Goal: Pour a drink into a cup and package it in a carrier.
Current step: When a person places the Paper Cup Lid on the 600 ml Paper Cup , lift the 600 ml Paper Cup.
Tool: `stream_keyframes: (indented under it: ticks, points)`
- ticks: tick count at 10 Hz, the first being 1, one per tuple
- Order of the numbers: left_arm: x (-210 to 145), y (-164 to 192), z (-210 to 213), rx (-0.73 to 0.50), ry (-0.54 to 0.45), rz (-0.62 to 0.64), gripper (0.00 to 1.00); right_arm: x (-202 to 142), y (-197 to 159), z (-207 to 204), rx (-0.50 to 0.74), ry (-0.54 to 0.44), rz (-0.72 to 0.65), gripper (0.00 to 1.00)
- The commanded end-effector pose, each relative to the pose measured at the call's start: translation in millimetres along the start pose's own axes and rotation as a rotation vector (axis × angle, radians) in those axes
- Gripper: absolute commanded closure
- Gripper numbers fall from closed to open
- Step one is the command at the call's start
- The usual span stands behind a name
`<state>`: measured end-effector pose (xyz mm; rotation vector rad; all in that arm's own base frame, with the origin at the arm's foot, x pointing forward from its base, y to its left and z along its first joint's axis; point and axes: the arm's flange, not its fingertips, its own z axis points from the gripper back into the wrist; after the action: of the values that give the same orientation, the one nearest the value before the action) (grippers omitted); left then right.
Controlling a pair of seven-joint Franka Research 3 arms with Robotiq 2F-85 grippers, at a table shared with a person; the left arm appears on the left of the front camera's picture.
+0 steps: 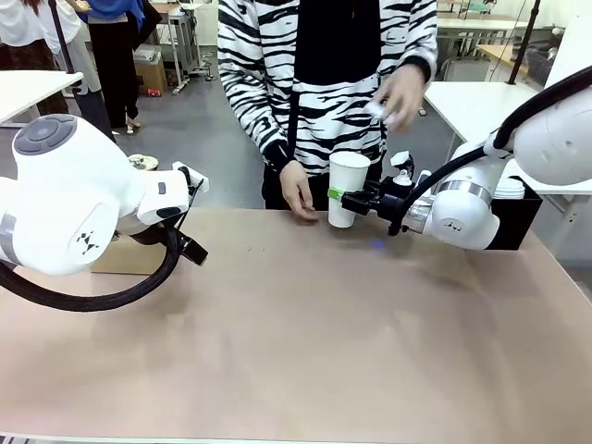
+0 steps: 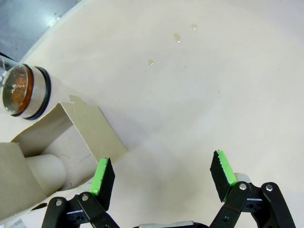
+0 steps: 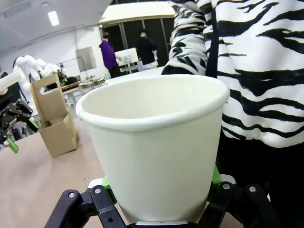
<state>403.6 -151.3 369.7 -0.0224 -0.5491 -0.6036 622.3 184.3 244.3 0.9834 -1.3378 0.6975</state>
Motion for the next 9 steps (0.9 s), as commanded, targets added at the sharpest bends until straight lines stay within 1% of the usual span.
stream_keyframes:
  ticks: [1, 9]
  points:
    - [0.2, -0.3, 0.6, -0.002, -0.002, 0.0, 0.0, 1.8, 0.5, -1.2, -0.001, 0.001, -0.003, 0.2]
    - [0.2, -0.3, 0.6, -0.002, -0.002, 0.0, 0.0, 1.8, 0.5, -1.2, -0.001, 0.001, -0.003, 0.2]
